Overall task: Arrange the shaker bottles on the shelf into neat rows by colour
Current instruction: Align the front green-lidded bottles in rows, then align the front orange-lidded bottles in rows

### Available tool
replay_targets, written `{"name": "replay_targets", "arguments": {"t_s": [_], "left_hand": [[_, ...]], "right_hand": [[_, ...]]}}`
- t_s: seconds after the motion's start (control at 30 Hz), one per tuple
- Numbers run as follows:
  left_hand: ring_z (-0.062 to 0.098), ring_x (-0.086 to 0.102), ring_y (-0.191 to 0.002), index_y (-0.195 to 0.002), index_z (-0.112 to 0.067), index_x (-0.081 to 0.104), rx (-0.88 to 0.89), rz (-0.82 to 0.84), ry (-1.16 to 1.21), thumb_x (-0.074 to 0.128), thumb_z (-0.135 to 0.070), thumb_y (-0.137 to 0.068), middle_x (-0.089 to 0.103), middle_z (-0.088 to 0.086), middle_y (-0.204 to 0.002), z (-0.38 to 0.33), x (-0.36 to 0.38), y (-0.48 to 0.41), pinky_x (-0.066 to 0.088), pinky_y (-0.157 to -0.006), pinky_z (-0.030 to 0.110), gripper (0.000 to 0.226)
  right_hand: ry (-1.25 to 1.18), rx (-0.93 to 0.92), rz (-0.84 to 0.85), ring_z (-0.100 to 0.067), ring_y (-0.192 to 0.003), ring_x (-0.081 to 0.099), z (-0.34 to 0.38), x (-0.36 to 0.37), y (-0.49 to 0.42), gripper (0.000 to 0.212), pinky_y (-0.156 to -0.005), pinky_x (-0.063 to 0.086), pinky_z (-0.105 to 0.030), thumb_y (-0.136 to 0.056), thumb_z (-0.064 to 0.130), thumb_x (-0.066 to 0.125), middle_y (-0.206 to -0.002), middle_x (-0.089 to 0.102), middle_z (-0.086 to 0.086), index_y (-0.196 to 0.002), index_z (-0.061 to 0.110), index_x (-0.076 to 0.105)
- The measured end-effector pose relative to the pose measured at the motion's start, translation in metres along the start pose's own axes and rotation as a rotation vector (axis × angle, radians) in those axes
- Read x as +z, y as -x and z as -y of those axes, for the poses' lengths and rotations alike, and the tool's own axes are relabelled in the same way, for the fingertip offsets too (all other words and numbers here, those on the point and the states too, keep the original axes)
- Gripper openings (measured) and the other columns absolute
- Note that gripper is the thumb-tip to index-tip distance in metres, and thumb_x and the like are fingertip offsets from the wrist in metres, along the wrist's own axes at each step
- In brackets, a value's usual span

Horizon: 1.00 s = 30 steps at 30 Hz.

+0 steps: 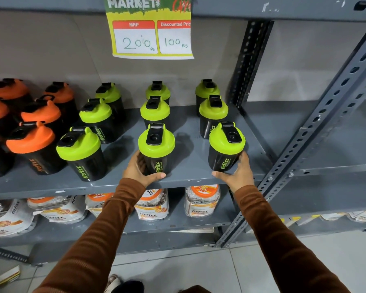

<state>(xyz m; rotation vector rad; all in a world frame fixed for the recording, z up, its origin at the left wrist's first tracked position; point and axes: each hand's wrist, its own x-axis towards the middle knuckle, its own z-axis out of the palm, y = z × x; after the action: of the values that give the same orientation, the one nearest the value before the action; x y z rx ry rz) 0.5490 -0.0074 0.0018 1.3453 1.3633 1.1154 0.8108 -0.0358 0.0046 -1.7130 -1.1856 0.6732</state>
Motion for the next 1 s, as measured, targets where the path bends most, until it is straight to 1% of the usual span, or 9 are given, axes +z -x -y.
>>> {"name": "replay_targets", "arguments": {"t_s": [0.13,0.23,0.37,0.47,0.6,0.7,0.8,0.9,1.0], "left_hand": [[0.016,0.038,-0.126,-0.136,-0.006,0.028,0.034,-0.007,0.008,0.08,0.001,-0.058,0.039,0.006,-0.137,0.012,-0.01,0.013,0.03,-0.105,0.025,0.094],[0.016,0.046,-0.117,-0.127,-0.006,0.04,0.062,-0.135,0.022,0.072,-0.007,-0.071,0.047,0.005,-0.127,0.023,-0.018,0.031,0.035,-0.101,0.024,0.064],[0.019,0.058,-0.087,-0.101,-0.001,0.057,0.19,-0.378,-0.132,0.06,-0.009,-0.082,0.059,0.007,-0.096,0.035,-0.034,0.047,0.041,-0.073,0.0,0.02],[0.006,0.053,-0.072,-0.09,-0.007,0.056,0.233,-0.546,-0.179,0.058,-0.012,-0.085,0.059,0.01,-0.083,0.04,-0.061,0.051,0.039,-0.063,0.005,0.007],[0.019,0.048,-0.068,-0.09,-0.015,0.044,0.244,-0.743,-0.109,0.056,-0.029,-0.08,0.048,0.009,-0.081,0.046,-0.12,0.045,0.041,-0.066,0.017,0.021],[0.018,0.047,-0.086,-0.103,0.0,0.045,0.207,-0.806,-0.161,0.061,-0.022,-0.072,0.042,0.015,-0.097,0.05,-0.176,0.034,0.039,-0.087,0.024,0.041],[0.04,0.042,-0.114,-0.119,0.011,0.037,0.129,-0.713,-0.266,0.067,-0.024,-0.063,0.04,0.03,-0.118,0.058,-0.225,0.014,0.032,-0.105,0.044,0.073],[0.037,0.032,-0.128,-0.13,0.009,0.024,0.063,-0.515,-0.215,0.078,-0.005,-0.061,0.03,0.03,-0.136,0.058,-0.255,-0.007,0.023,-0.108,0.032,0.089],[0.033,0.03,-0.132,-0.137,0.003,0.017,0.05,-0.328,-0.229,0.081,0.002,-0.057,0.026,0.024,-0.143,0.059,-0.273,-0.026,0.023,-0.112,0.041,0.102]], "right_hand": [[0.003,-0.129,-0.245,-0.034,-0.111,0.047,-0.003,0.024,0.037,0.068,-0.101,0.039,-0.045,-0.059,0.008,0.083,-0.115,0.047,-0.019,-0.116,-0.001,0.046],[0.012,-0.334,-0.359,-0.029,-0.092,0.048,0.002,0.052,0.071,0.039,-0.084,0.042,-0.044,-0.068,0.023,0.071,-0.094,0.045,-0.007,-0.097,0.008,0.049],[0.009,-0.669,-0.147,-0.016,-0.078,0.049,0.035,0.094,0.098,0.013,-0.075,0.04,-0.02,-0.078,0.023,0.06,-0.082,0.053,-0.001,-0.082,0.018,0.049],[-0.024,-0.776,0.096,-0.017,-0.078,0.054,0.064,0.134,0.11,0.006,-0.074,0.045,-0.024,-0.079,0.018,0.061,-0.078,0.061,-0.008,-0.079,0.013,0.057],[-0.072,-0.608,0.313,-0.024,-0.097,0.058,0.099,0.189,0.109,0.027,-0.087,0.048,-0.037,-0.076,0.02,0.063,-0.101,0.061,-0.016,-0.102,0.013,0.057],[-0.088,-0.398,0.357,-0.033,-0.118,0.047,0.125,0.23,0.106,0.061,-0.102,0.04,-0.047,-0.073,0.014,0.074,-0.127,0.047,-0.019,-0.125,0.004,0.044],[-0.102,-0.208,0.32,-0.032,-0.13,0.035,0.143,0.264,0.108,0.094,-0.11,0.03,-0.047,-0.063,0.018,0.082,-0.14,0.034,-0.019,-0.137,0.004,0.025],[-0.124,-0.091,0.264,-0.028,-0.136,0.027,0.152,0.286,0.111,0.112,-0.115,0.022,-0.037,-0.057,0.014,0.086,-0.146,0.028,-0.018,-0.141,0.002,0.012],[-0.129,-0.024,0.157,-0.027,-0.134,0.031,0.154,0.3,0.114,0.109,-0.112,0.023,-0.031,-0.059,0.008,0.083,-0.145,0.03,-0.018,-0.141,0.001,0.011]]}}
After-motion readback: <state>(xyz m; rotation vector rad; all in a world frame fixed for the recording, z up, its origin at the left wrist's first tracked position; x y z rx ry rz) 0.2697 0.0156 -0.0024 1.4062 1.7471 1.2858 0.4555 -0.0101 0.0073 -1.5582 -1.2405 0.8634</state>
